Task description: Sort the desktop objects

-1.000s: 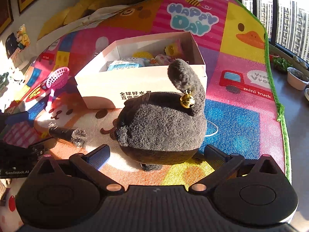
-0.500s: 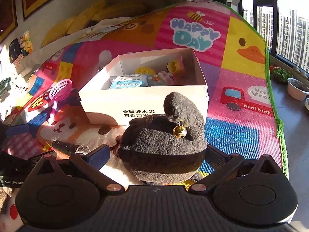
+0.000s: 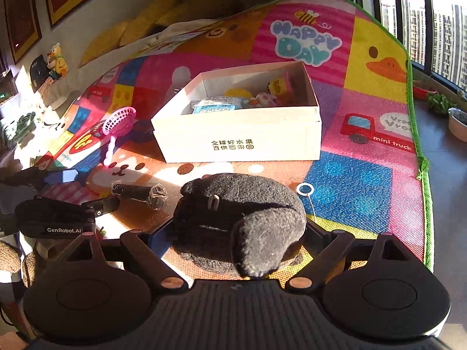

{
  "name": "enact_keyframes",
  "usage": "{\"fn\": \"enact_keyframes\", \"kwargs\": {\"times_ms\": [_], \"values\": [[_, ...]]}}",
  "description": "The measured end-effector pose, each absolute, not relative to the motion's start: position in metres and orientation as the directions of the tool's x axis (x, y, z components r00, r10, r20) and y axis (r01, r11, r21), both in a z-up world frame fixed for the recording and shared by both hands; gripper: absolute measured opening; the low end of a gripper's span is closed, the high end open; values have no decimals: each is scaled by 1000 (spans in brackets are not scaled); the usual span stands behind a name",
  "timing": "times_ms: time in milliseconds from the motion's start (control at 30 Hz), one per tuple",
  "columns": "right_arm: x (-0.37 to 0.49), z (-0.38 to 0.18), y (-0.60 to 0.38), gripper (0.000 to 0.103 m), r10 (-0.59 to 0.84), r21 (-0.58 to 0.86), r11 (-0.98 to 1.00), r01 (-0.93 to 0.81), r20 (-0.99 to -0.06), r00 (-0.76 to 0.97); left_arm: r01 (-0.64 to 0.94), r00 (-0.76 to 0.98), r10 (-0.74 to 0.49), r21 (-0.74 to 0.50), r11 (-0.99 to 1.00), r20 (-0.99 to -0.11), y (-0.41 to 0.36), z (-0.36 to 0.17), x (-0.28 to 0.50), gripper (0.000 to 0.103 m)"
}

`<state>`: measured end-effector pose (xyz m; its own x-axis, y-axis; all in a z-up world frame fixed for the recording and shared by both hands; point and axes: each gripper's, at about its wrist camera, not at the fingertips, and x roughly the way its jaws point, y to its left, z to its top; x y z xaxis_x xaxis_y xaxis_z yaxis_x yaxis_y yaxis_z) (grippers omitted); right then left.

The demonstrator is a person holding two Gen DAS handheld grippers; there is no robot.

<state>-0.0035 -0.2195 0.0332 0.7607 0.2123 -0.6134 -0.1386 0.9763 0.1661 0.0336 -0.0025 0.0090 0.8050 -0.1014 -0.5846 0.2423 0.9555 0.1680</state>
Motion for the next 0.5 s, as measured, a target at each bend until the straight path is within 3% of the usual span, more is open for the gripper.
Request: {"fn": "enact_keyframes", "kwargs": {"times_ms": [133,300,500], "values": [[-2,35,-229,98,175,165,982,-96,-576,798,327,736,-246,13,945,-630,-13,17,30,103],[-6,33,-239,103,167,181,980,-81,-534,829,367,732,-241,71,927,-638,-50,20,29,103],[-3,29,-249,103,194,255,965,-66,-517,834,304,744,-156,121,945,-650,-59,10,44,103]]}}
